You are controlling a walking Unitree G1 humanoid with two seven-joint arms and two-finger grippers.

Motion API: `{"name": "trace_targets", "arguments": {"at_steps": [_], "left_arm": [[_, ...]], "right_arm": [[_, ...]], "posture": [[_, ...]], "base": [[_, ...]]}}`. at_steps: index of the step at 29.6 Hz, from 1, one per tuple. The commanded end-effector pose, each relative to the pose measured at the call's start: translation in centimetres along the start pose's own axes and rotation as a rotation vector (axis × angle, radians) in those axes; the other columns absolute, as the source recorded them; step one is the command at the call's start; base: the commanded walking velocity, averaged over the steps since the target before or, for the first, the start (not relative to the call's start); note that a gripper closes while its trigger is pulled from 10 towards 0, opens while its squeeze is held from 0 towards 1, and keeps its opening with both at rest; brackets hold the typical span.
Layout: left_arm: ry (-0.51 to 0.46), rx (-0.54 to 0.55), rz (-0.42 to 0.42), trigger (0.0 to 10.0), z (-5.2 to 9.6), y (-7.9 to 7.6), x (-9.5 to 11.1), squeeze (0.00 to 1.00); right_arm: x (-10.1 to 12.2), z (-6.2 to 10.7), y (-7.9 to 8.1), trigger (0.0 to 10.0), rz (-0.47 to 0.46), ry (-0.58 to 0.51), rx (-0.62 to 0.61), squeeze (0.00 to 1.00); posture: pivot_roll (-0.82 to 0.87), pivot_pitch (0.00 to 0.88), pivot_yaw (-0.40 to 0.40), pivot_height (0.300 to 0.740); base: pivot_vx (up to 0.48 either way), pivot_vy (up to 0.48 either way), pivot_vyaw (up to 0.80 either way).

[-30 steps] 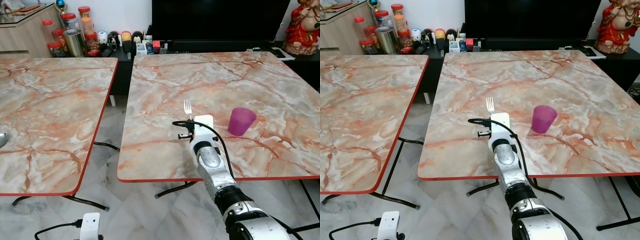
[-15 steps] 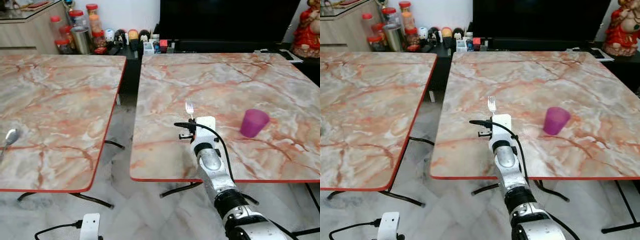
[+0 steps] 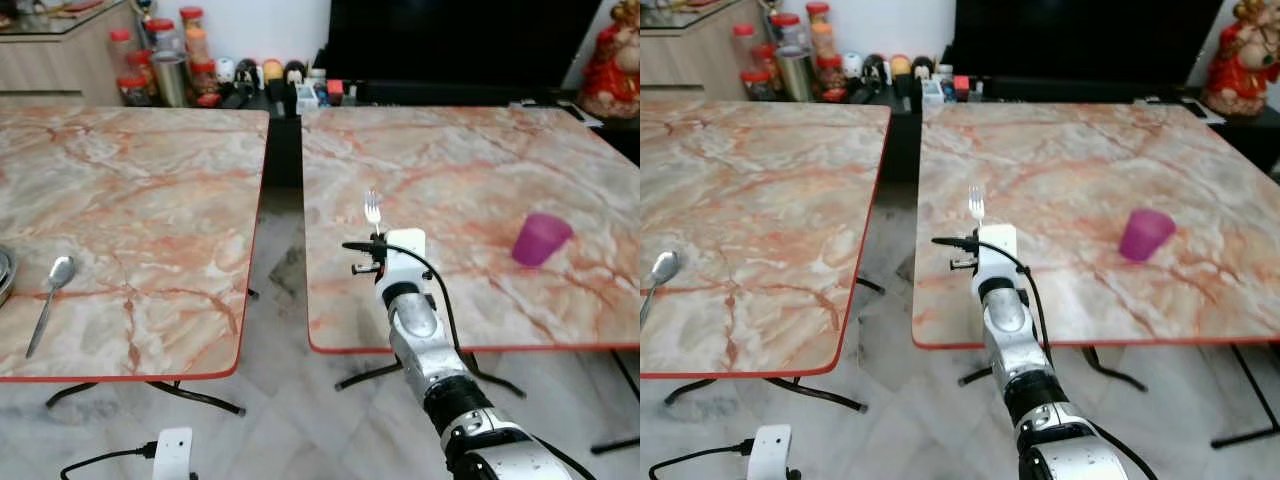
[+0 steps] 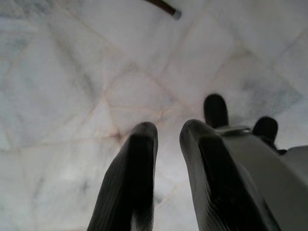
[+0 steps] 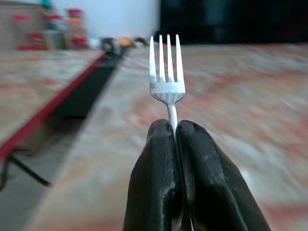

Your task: Setting the table

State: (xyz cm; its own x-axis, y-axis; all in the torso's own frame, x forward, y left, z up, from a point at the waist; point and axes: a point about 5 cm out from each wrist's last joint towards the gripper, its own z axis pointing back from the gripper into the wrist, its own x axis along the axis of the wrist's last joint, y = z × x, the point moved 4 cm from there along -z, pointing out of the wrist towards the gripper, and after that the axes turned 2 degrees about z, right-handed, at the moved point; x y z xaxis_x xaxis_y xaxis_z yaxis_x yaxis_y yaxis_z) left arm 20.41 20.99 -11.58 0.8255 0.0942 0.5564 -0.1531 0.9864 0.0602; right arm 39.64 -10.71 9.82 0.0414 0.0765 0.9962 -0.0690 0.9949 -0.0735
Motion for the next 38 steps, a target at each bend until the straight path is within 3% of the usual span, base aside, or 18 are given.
{"name": "trace_targets", "arguments": {"at_steps": [1,38], "left_arm": [[0.022,0.025,0.017,10.0,0.09,0.83,-0.63,0.0],[0.004,0.038,0.013,10.0,0.05,1.57,0.06,0.0]], "right_arm": [[0.85,-0.25,0.74,10.0,-0.017,-0.025,0.015,0.0],[1.04,-0.26,1.44,10.0,-0.034,-0.03,0.023,0.0]], "posture": [[-0.03,0.0,-0.013,0.74],[-0.02,0.0,0.008,0.74]], "base": [[0.0,0.48,0.0],[0.0,0.48,0.0]]}}
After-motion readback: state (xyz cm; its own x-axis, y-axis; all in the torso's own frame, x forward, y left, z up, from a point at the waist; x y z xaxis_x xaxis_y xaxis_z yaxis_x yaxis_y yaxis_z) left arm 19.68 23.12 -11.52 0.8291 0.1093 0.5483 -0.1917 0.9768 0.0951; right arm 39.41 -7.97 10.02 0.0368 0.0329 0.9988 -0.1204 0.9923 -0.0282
